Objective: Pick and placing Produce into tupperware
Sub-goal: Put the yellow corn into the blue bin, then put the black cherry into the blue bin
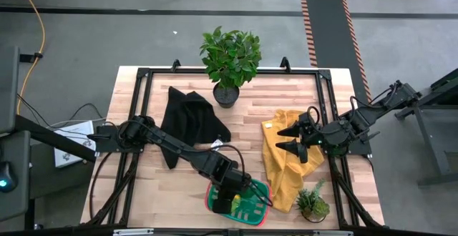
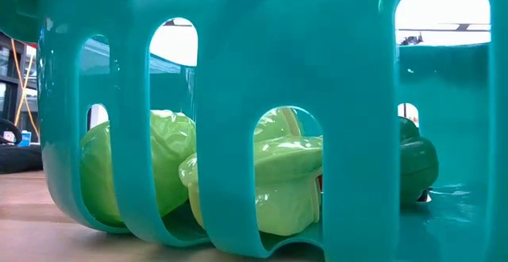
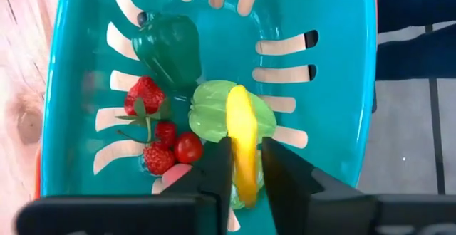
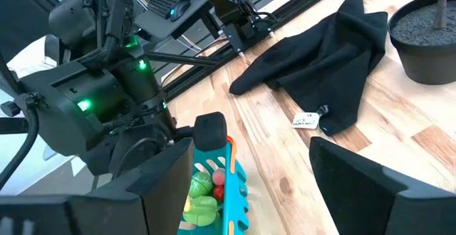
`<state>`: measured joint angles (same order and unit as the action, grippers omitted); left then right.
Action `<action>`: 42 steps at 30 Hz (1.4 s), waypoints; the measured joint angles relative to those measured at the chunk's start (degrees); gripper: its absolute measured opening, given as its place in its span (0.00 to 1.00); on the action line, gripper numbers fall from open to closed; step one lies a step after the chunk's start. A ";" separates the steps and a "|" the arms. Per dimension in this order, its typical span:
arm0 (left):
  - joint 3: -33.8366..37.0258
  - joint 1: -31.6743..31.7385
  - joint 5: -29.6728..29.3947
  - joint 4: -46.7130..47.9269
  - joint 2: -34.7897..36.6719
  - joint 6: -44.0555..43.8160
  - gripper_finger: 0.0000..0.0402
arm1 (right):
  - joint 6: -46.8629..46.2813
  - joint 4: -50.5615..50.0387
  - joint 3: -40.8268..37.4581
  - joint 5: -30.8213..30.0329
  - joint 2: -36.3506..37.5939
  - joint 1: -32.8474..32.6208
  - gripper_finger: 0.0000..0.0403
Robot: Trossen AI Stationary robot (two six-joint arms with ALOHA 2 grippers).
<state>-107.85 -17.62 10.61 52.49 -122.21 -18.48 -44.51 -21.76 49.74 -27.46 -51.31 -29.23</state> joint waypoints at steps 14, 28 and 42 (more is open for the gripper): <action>0.00 0.02 -0.81 0.07 0.02 -3.03 0.33 | 0.08 -0.02 0.00 0.00 0.00 0.00 0.67; -0.02 0.04 0.33 2.78 0.07 -4.79 0.32 | 0.05 -0.02 0.00 0.03 0.00 0.00 0.67; -15.53 0.02 -12.36 17.23 3.94 -4.42 0.32 | 5.65 3.55 0.02 1.07 5.80 -0.01 0.67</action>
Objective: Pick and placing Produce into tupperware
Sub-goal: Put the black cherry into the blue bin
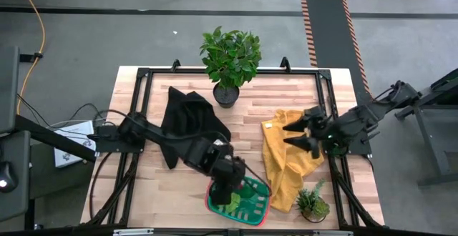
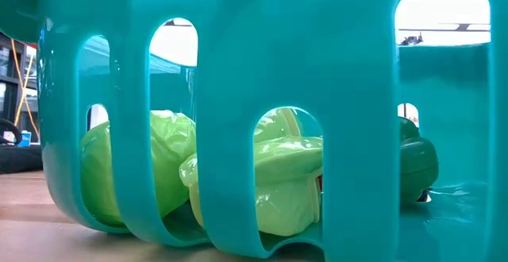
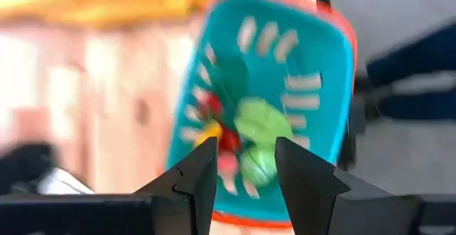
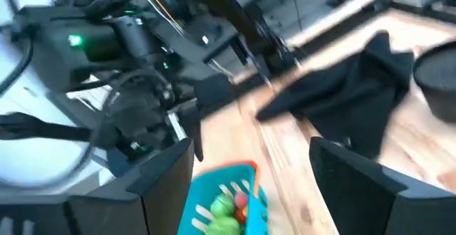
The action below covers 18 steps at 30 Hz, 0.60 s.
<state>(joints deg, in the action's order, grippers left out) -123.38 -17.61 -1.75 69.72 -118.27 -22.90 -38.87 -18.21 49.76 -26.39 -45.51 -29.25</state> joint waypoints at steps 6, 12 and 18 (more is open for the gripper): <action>-10.51 0.00 -14.42 5.37 0.74 -1.40 0.32 | 4.58 1.95 0.00 -0.16 7.75 -0.03 0.67; -10.05 -0.04 -26.90 10.30 5.28 -9.25 0.32 | 9.46 2.99 0.00 -4.74 12.83 -0.05 0.67; -9.94 -0.74 -35.95 18.92 9.16 -18.13 0.32 | 13.06 3.03 0.00 -11.17 15.22 -0.03 0.67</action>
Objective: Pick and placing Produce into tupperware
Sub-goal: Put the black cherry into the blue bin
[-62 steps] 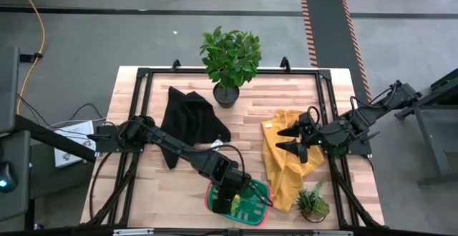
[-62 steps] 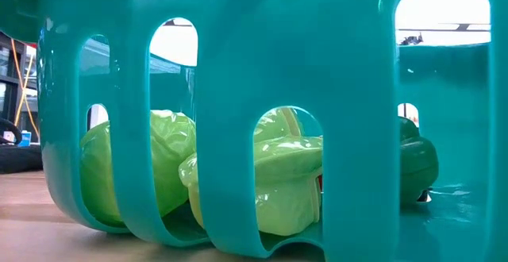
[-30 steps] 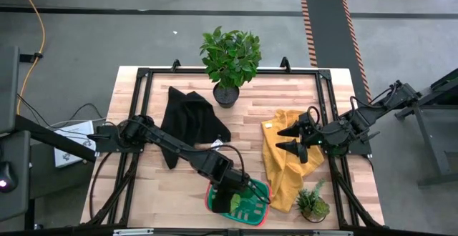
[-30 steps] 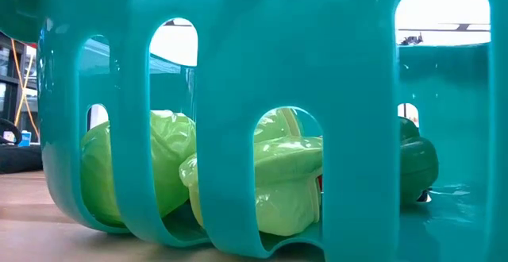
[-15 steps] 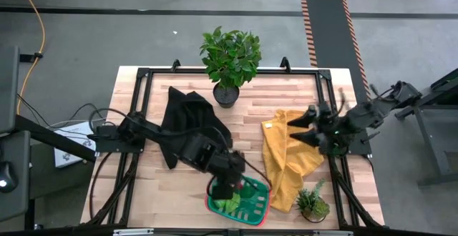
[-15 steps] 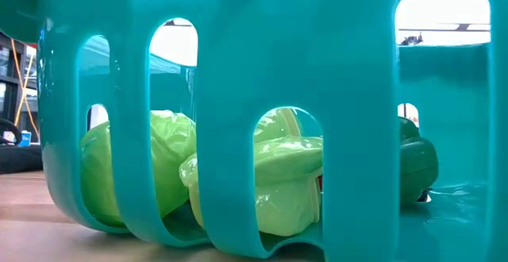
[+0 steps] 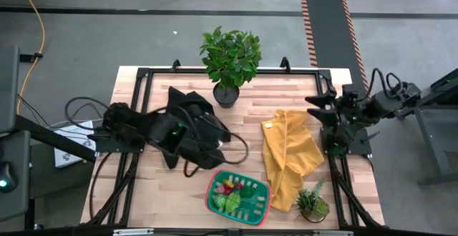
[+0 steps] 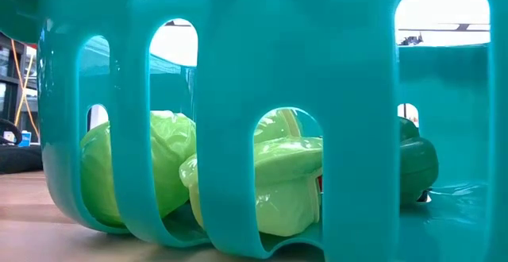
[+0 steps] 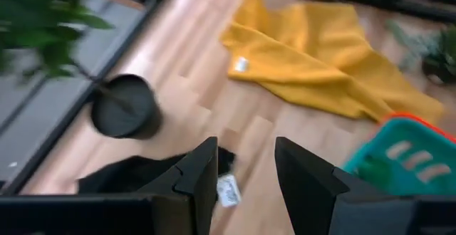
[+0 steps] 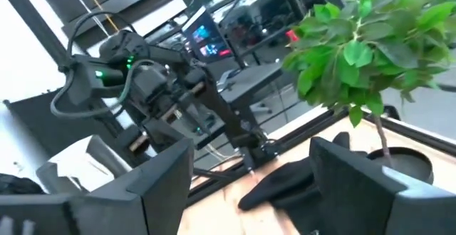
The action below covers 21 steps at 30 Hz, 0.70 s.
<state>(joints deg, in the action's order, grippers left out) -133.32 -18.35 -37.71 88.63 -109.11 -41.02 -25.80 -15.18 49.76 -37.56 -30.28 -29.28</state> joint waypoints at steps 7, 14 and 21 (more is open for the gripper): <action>0.00 -1.66 -8.22 1.42 4.59 -2.26 0.32 | -1.41 -3.47 0.00 -3.13 -0.04 0.00 0.67; 0.00 -1.95 -10.36 1.41 9.39 0.24 0.32 | -5.26 -6.06 0.00 -5.65 -0.04 -0.02 0.67; 0.00 -1.95 -12.29 1.39 16.36 1.82 0.32 | -8.28 -8.82 0.00 -7.90 -0.52 -0.02 0.67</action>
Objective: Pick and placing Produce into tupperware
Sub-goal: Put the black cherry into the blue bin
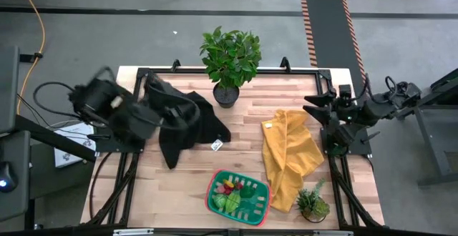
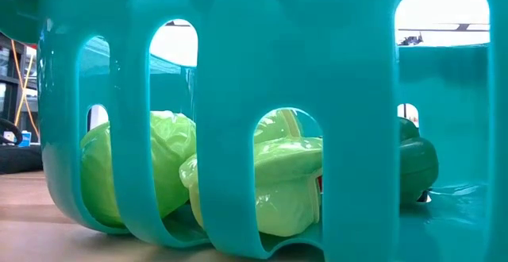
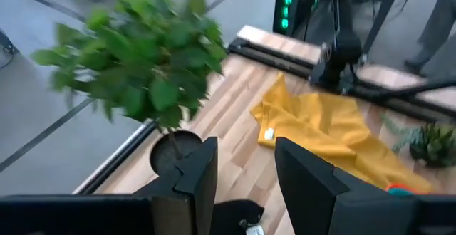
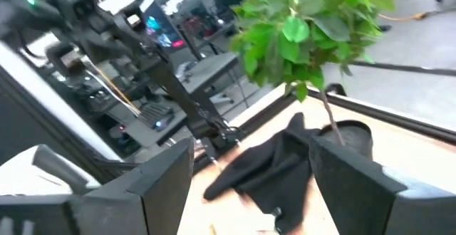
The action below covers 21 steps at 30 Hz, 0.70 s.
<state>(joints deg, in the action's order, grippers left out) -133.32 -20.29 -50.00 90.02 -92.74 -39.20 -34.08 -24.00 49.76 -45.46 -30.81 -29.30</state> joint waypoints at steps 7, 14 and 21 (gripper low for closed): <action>2.80 0.02 -2.12 -0.13 8.64 0.62 0.32 | -6.10 -4.59 0.00 -3.55 -3.68 -1.53 0.67; 21.66 0.00 -2.49 0.00 21.60 -10.23 0.32 | -12.44 -7.15 0.00 -12.65 -8.62 -8.93 0.67; 43.26 -4.69 -0.19 -5.93 30.51 -22.34 0.32 | -28.10 -14.51 0.00 -24.52 -13.33 -17.97 0.67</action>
<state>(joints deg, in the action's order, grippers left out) -90.06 -24.98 -50.18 84.08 -62.24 -61.54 -62.18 -38.51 49.76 -69.99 -44.14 -47.26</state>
